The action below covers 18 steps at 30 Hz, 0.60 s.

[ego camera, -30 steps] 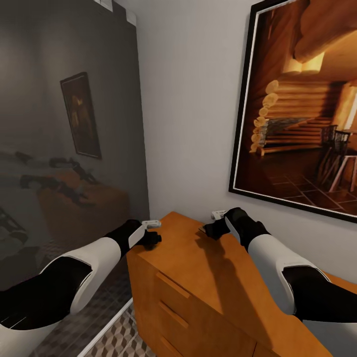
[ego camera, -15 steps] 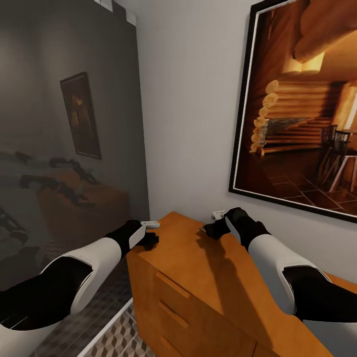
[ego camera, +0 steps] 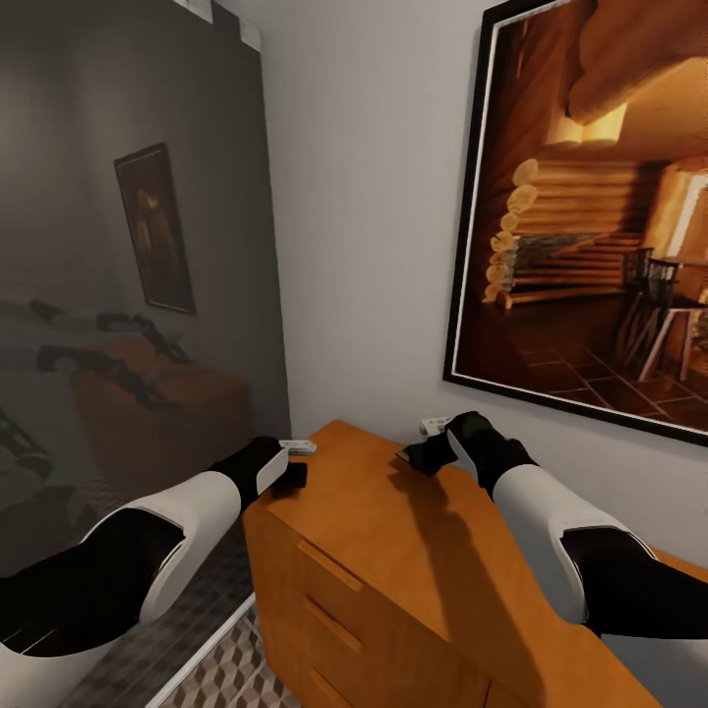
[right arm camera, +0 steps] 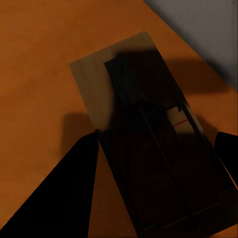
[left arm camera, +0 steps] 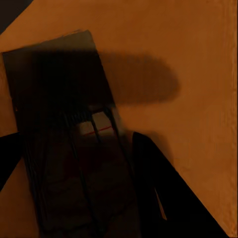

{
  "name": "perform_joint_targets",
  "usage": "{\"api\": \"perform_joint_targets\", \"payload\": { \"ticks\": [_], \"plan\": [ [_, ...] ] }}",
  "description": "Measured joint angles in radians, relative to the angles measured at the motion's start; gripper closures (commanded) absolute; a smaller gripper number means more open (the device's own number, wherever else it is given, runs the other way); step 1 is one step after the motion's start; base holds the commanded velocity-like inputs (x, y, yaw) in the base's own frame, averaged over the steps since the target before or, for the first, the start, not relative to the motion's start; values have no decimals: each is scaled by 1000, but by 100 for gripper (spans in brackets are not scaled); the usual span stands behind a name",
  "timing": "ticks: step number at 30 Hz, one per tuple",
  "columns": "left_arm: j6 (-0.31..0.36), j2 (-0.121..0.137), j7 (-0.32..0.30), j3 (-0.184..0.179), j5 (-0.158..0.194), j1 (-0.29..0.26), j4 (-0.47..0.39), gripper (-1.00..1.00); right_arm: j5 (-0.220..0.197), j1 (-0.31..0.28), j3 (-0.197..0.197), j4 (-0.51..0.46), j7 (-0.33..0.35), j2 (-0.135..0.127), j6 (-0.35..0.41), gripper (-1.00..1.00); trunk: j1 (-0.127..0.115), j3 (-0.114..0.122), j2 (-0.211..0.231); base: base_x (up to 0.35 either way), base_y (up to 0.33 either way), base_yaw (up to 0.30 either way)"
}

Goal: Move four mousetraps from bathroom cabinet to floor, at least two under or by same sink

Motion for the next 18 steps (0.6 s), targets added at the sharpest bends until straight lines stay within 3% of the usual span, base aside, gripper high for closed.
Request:
{"api": "perform_joint_targets", "payload": {
  "ticks": [13,18],
  "plan": [
    [-4,-2,0,8,1,0,0,100,0,0,0,0,0,0,0,100,0,0,0,0,-3,0],
    [-5,3,-4,15,21,1,-9,100,0,0,0,0,0,0,0,100,0,0,0,0,0,0]
  ]
}}
